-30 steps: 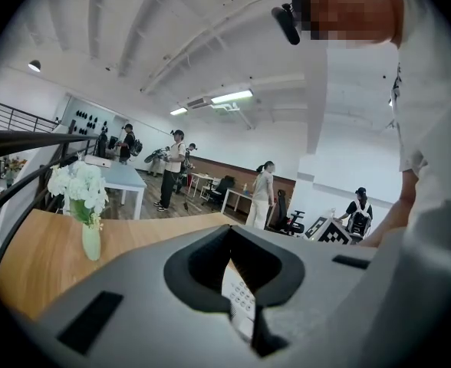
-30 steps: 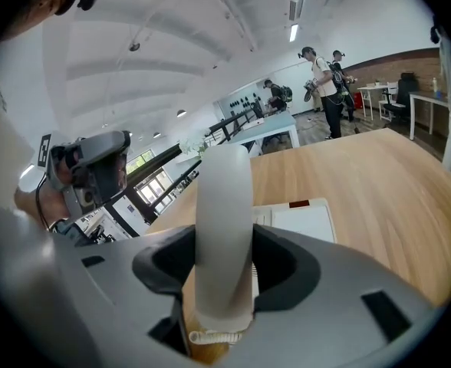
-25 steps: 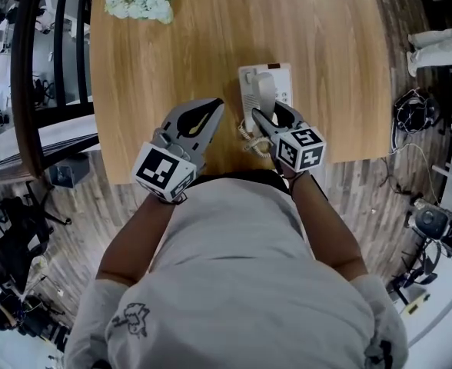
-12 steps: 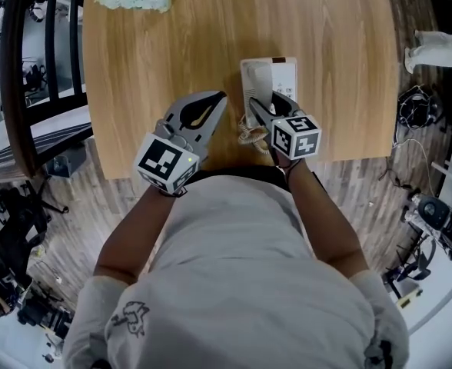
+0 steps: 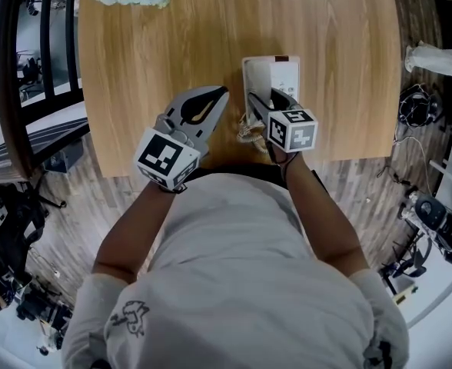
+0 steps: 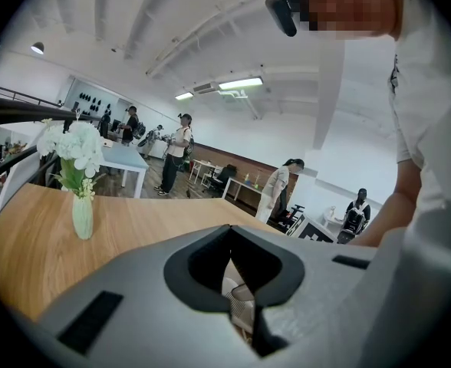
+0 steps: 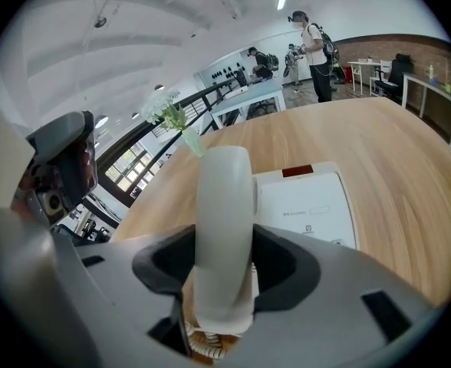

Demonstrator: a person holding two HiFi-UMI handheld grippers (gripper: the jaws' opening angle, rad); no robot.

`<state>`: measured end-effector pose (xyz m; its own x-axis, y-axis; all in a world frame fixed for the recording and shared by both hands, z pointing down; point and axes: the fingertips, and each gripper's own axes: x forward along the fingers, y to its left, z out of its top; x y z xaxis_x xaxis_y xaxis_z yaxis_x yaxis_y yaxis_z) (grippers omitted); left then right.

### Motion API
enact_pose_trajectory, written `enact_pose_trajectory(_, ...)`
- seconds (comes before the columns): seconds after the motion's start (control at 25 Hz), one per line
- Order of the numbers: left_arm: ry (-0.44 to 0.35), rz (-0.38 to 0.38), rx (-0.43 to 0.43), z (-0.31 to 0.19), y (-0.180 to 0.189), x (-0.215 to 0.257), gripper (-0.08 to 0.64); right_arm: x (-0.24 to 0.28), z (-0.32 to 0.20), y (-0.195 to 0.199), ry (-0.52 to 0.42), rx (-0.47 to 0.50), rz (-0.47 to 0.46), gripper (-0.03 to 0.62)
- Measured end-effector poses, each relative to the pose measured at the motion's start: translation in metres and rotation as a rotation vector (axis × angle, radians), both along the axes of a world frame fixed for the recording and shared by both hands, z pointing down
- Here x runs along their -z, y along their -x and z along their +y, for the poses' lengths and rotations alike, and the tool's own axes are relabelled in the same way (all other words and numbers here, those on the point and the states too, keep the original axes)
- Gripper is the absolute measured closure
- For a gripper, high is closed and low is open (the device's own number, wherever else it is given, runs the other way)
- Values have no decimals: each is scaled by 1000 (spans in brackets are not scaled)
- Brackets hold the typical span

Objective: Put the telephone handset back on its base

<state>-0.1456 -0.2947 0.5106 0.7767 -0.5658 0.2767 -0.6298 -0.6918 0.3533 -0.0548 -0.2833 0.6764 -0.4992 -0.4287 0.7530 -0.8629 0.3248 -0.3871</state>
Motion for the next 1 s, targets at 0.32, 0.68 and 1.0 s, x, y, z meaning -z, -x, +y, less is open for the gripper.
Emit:
enact_pose_trajectory(0.32,12,2,0,-1,2,-5,554,-11,2,1,38,-21,30,367)
enact_pose_trajectory(0.68,22,5,1,-4,6,-9,554,-24,2,1,82,-60,43,367)
enact_pose_trajectory(1.0,24,1,1,-1,8,-9,554,-25,5,2,80,-74,43,364)
